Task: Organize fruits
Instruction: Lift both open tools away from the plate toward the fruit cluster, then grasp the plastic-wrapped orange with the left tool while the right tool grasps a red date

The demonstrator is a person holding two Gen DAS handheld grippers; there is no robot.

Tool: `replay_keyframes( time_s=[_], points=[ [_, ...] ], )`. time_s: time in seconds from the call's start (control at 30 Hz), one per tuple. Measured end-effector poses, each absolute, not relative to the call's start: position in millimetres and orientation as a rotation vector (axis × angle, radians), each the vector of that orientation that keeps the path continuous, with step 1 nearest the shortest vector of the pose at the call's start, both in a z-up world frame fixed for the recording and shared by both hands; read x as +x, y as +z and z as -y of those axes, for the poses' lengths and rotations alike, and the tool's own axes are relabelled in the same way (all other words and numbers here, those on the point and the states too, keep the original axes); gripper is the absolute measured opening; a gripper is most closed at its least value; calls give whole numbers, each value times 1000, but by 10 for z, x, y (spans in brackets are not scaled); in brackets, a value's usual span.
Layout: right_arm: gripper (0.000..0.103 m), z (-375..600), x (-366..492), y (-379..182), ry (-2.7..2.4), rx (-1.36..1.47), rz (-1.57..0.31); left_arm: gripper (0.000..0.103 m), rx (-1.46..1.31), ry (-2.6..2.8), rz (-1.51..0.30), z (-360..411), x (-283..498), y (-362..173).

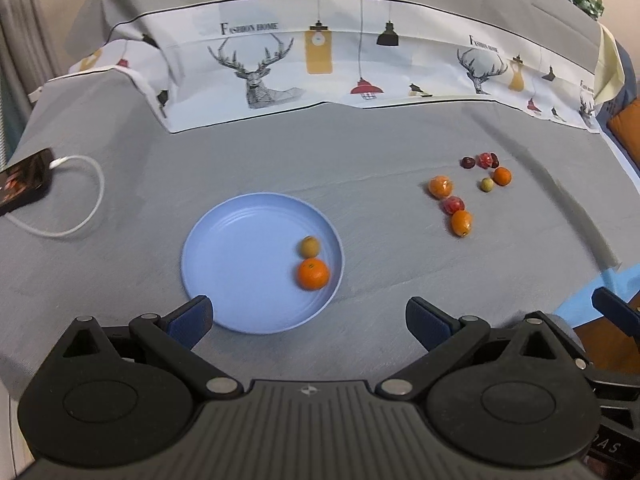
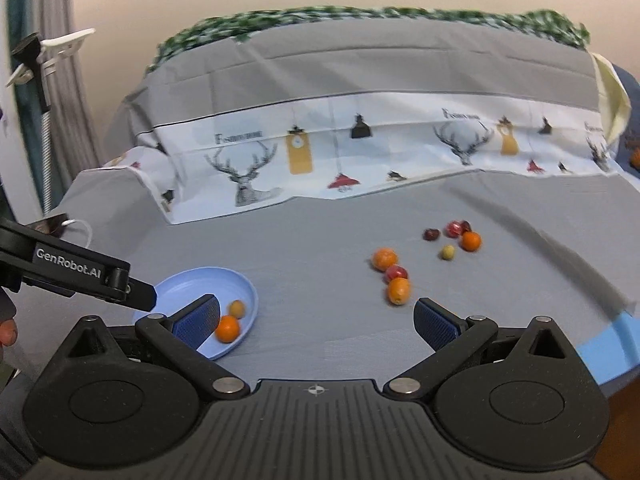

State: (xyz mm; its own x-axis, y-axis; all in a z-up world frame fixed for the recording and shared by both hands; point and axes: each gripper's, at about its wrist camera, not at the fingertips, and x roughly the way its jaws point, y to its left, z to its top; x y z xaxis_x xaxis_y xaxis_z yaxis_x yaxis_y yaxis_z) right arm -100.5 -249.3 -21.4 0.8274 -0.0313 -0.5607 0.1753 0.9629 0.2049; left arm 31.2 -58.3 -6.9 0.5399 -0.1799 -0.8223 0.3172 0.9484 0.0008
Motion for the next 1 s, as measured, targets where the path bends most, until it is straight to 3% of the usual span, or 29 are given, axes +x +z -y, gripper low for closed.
replay_keyframes(
  time_s=[0.6, 1.0],
  points=[
    [102, 3746, -315, -529, -326, 304, -618, 103, 227, -454, -994, 1870, 1153, -379],
    [102, 4898, 908, -1218, -451, 318, -684, 103, 272, -523, -1133, 2883, 2200, -1219]
  ],
)
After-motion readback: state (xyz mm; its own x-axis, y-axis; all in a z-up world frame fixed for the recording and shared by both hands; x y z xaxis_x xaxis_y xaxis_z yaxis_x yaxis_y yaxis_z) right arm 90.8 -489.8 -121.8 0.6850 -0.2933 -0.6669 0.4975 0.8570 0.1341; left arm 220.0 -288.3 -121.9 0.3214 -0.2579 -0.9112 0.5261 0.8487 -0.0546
